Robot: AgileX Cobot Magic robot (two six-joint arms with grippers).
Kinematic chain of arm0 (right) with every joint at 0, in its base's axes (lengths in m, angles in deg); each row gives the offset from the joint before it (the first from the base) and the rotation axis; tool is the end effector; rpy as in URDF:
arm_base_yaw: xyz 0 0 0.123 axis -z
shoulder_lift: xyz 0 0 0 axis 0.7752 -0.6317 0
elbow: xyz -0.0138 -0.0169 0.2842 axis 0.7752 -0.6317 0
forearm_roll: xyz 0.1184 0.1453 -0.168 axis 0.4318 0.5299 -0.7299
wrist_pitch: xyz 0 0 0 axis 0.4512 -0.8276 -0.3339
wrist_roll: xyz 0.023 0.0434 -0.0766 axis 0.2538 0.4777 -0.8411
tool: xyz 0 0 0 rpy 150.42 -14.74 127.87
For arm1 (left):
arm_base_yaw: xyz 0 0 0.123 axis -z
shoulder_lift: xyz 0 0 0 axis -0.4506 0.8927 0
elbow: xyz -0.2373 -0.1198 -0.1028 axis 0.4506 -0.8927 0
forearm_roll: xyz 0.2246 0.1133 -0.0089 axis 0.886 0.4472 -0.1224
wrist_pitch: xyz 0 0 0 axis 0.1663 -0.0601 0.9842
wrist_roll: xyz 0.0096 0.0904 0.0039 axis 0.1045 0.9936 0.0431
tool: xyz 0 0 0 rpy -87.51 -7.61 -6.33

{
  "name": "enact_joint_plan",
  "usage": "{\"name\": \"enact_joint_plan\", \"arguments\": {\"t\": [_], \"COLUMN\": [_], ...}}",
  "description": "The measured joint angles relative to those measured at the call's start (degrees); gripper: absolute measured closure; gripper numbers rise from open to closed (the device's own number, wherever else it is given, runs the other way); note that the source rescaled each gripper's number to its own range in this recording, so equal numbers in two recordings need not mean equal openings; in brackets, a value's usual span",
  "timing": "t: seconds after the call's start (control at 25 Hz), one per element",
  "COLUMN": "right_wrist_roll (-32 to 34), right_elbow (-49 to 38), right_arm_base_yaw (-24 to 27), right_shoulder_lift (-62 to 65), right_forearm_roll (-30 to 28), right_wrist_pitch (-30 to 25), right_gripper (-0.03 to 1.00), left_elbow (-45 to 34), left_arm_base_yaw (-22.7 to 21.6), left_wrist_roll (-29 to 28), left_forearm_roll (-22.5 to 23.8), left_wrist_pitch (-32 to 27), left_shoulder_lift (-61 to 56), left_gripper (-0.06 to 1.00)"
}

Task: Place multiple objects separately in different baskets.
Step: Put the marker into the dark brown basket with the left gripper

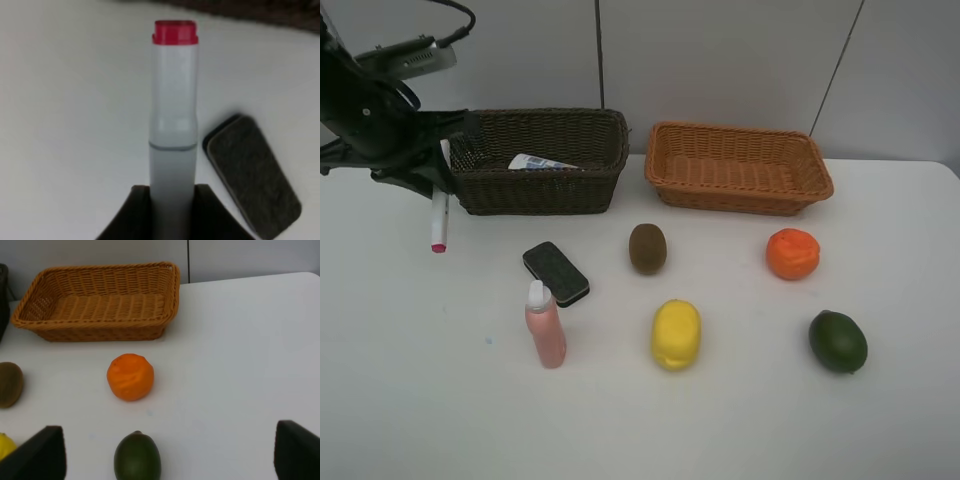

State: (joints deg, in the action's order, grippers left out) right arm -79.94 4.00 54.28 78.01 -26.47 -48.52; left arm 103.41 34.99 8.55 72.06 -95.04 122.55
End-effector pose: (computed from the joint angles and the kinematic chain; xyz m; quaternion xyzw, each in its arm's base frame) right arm -0.0081 0.0043 0.2833 0.0243 0.8465 0.0081 0.5317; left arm 0.3274 -0.0575 0.2310 -0.0648 0.9685 -0.1044 0.2166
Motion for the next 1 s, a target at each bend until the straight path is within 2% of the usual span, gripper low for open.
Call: {"name": "enact_joint_plan", "arguments": {"t": [0.12, 0.28, 0.4, 0.52, 0.56, 0.6, 0.64, 0.68, 0.72, 0.76, 0.84, 1.0], "right_wrist_roll": [0.0, 0.0, 0.0, 0.0, 0.0, 0.0, 0.0, 0.0, 0.0, 0.0, 0.0, 0.0], "right_elbow": [0.0, 0.0, 0.0, 0.0, 0.0, 0.0, 0.0, 0.0, 0.0, 0.0, 0.0, 0.0], "right_arm_base_yaw": [0.0, 0.0, 0.0, 0.0, 0.0, 0.0, 0.0, 0.0, 0.0, 0.0, 0.0, 0.0], "right_shoulder_lift": [0.0, 0.0, 0.0, 0.0, 0.0, 0.0, 0.0, 0.0, 0.0, 0.0, 0.0, 0.0], "right_forearm_roll": [0.0, 0.0, 0.0, 0.0, 0.0, 0.0, 0.0, 0.0, 0.0, 0.0, 0.0, 0.0], "right_wrist_pitch": [0.0, 0.0, 0.0, 0.0, 0.0, 0.0, 0.0, 0.0, 0.0, 0.0, 0.0, 0.0], "right_gripper": [0.01, 0.01, 0.01, 0.01, 0.01, 0.01, 0.01, 0.01, 0.01, 0.01, 0.01, 0.01], "left_elbow": [0.2, 2.6, 4.8, 7.4, 8.5, 9.3, 10.4, 11.4, 12.2, 12.9, 13.4, 13.6], "left_arm_base_yaw": [0.0, 0.0, 0.0, 0.0, 0.0, 0.0, 0.0, 0.0, 0.0, 0.0, 0.0, 0.0], "left_wrist_roll": [3.8, 4.9, 5.1, 5.2, 5.2, 5.3, 5.4, 5.4, 5.4, 5.4, 5.4, 5.4], "left_forearm_roll": [0.1, 0.1, 1.1, 3.4, 4.4, 5.3, 5.9, 6.3, 6.4, 6.4, 6.6, 6.6], "left_wrist_pitch": [10.9, 24.2, 32.7, 38.5, 39.6, 40.2, 40.6, 40.9, 40.9, 40.8, 40.7, 40.1], "left_shoulder_lift": [-1.6, 2.0, 8.1, 14.4, 16.2, 17.8, 18.9, 20.1, 20.9, 21.4, 21.7, 21.7], "left_gripper": [0.94, 0.94, 0.94, 0.94, 0.89, 0.78, 0.62, 0.38, 0.19, 0.08, -0.01, -0.05]}}
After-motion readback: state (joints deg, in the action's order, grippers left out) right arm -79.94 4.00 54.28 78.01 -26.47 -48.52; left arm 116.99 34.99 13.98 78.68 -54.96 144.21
